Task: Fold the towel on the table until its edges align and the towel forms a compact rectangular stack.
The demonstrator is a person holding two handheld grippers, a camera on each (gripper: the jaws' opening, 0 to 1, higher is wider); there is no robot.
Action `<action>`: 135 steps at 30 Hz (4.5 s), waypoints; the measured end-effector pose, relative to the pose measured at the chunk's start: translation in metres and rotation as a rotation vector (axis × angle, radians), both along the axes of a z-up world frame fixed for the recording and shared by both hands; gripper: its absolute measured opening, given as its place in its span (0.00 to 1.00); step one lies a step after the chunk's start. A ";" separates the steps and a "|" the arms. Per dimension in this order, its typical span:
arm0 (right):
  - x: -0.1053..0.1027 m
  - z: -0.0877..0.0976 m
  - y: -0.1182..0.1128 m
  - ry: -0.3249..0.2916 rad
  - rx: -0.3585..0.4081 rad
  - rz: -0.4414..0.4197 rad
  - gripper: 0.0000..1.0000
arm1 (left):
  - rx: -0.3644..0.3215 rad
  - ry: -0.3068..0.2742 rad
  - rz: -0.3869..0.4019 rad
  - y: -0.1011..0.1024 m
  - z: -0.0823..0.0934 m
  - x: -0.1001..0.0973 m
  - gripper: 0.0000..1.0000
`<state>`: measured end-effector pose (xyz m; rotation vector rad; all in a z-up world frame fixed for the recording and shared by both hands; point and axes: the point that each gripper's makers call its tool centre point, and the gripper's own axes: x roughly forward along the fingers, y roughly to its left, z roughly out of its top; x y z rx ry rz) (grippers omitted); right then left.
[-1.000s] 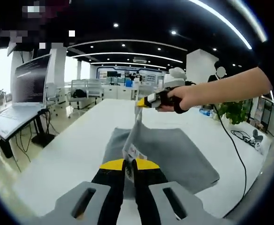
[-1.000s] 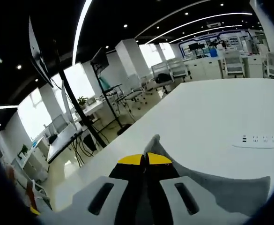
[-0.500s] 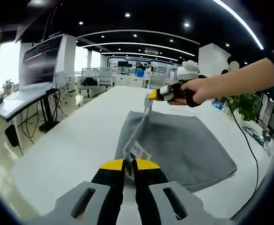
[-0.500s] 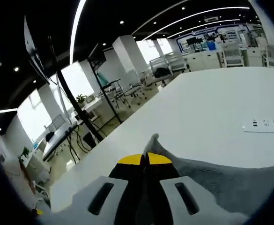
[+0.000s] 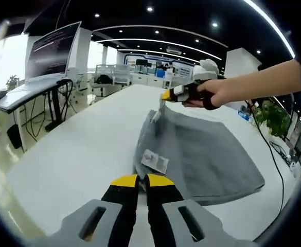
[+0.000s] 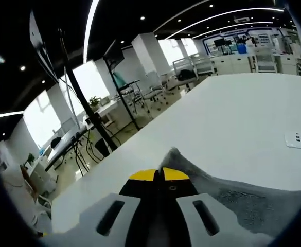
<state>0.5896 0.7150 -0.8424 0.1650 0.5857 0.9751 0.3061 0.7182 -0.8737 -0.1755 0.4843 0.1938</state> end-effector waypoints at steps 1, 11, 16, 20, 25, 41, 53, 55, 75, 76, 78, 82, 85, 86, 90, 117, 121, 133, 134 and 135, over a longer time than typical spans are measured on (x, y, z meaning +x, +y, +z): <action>-0.002 0.001 0.001 -0.005 0.000 0.006 0.04 | 0.000 0.003 0.003 0.000 0.000 0.000 0.06; 0.006 0.001 -0.023 -0.025 -0.016 0.003 0.16 | 0.030 0.009 0.003 0.005 0.002 0.005 0.21; 0.012 0.002 -0.044 -0.030 -0.035 -0.019 0.18 | 0.039 0.006 -0.025 -0.001 0.005 0.011 0.26; 0.014 0.004 -0.051 -0.036 -0.050 -0.018 0.20 | 0.040 0.017 -0.047 -0.010 0.004 0.017 0.36; 0.011 -0.009 -0.062 -0.068 -0.160 0.046 0.27 | 0.048 0.046 -0.085 -0.022 0.001 0.020 0.46; 0.020 -0.026 -0.118 -0.077 -0.243 0.039 0.37 | 0.081 0.079 -0.279 -0.089 0.003 0.049 0.61; 0.027 -0.043 -0.181 -0.044 -0.310 -0.008 0.37 | 0.071 0.113 -0.498 -0.169 0.002 0.052 0.63; 0.029 -0.044 -0.196 -0.042 -0.319 -0.021 0.37 | 0.068 0.119 -0.533 -0.182 0.001 0.053 0.63; 0.055 -0.068 -0.303 -0.007 -0.388 -0.186 0.33 | 0.116 0.161 -0.793 -0.280 -0.016 0.046 0.60; 0.054 -0.069 -0.304 -0.005 -0.388 -0.185 0.33 | 0.121 0.167 -0.812 -0.285 -0.018 0.043 0.59; 0.052 -0.072 -0.305 -0.004 -0.393 -0.185 0.32 | 0.127 0.177 -0.838 -0.292 -0.022 0.038 0.54; 0.053 -0.073 -0.309 -0.038 -0.418 -0.187 0.21 | 0.110 0.174 -0.859 -0.306 -0.024 0.032 0.44; 0.053 -0.074 -0.310 -0.040 -0.405 -0.191 0.22 | 0.112 0.178 -0.904 -0.320 -0.028 0.028 0.41; 0.053 -0.074 -0.310 -0.048 -0.406 -0.187 0.22 | 0.118 0.179 -0.923 -0.324 -0.029 0.027 0.39; 0.053 -0.074 -0.308 -0.077 -0.404 -0.152 0.20 | 0.114 0.179 -1.013 -0.342 -0.032 0.023 0.28; 0.052 -0.079 -0.346 -0.218 -0.414 -0.090 0.03 | 0.312 0.182 -1.221 -0.389 -0.040 0.026 0.06; 0.042 -0.079 -0.369 -0.242 -0.456 -0.095 0.03 | 0.369 0.191 -1.315 -0.410 -0.040 0.020 0.05; 0.019 -0.075 -0.465 -0.199 -0.491 -0.165 0.03 | 0.361 0.199 -1.444 -0.478 -0.043 0.003 0.05; 0.018 -0.073 -0.471 -0.195 -0.492 -0.170 0.03 | 0.351 0.196 -1.453 -0.485 -0.044 0.001 0.05; 0.016 -0.073 -0.481 -0.185 -0.489 -0.179 0.03 | 0.346 0.193 -1.456 -0.489 -0.043 0.001 0.05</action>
